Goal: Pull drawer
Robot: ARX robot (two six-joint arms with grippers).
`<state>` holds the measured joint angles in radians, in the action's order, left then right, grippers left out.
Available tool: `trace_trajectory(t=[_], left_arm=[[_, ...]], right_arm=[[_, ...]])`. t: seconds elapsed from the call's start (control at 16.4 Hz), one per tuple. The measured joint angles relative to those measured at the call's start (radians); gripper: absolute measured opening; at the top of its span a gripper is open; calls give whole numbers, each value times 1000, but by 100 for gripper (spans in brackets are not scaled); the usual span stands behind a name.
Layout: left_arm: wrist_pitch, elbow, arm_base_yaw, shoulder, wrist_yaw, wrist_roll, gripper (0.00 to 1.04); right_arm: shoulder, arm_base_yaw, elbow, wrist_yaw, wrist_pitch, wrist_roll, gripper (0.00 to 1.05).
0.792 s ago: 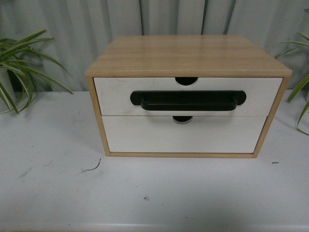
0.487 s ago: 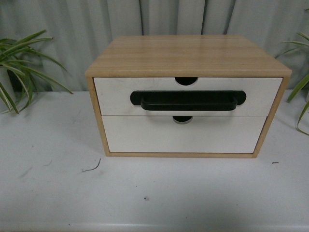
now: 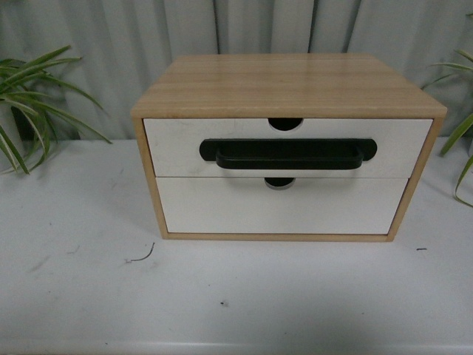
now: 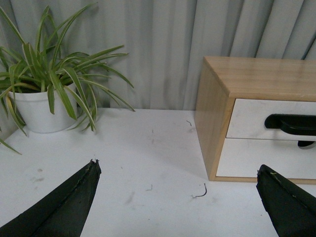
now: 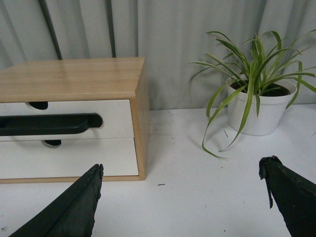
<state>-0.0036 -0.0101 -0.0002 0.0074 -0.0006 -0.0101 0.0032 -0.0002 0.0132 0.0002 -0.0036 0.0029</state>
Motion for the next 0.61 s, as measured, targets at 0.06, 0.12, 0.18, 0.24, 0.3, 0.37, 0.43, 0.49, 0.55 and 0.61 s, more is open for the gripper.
trace_trajectory(t=[0.06, 0.12, 0.18, 0.24, 0.3, 0.37, 0.43, 0.49, 0.55, 0.61], left_arm=[[0, 0, 0, 0, 0, 0, 98], [0, 0, 0, 0, 0, 0, 98], [0, 0, 0, 0, 0, 0, 98], [0, 0, 0, 0, 0, 0, 98], [0, 0, 0, 0, 0, 0, 98], [0, 0, 0, 0, 0, 0, 98], [0, 0, 0, 0, 0, 0, 98], [0, 0, 0, 0, 0, 0, 98], [0, 0, 0, 0, 0, 0, 98], [0, 0, 0, 0, 0, 0, 98]], right_arm=[[0, 0, 0, 0, 0, 0, 98], [0, 0, 0, 0, 0, 0, 98], [0, 0, 0, 0, 0, 0, 98], [0, 0, 0, 0, 0, 0, 98], [0, 0, 0, 0, 0, 0, 98], [0, 0, 0, 0, 0, 0, 98], [0, 0, 0, 0, 0, 0, 98], [0, 0, 0, 0, 0, 0, 98], [0, 0, 0, 0, 0, 0, 98], [0, 0, 0, 0, 0, 0, 98]])
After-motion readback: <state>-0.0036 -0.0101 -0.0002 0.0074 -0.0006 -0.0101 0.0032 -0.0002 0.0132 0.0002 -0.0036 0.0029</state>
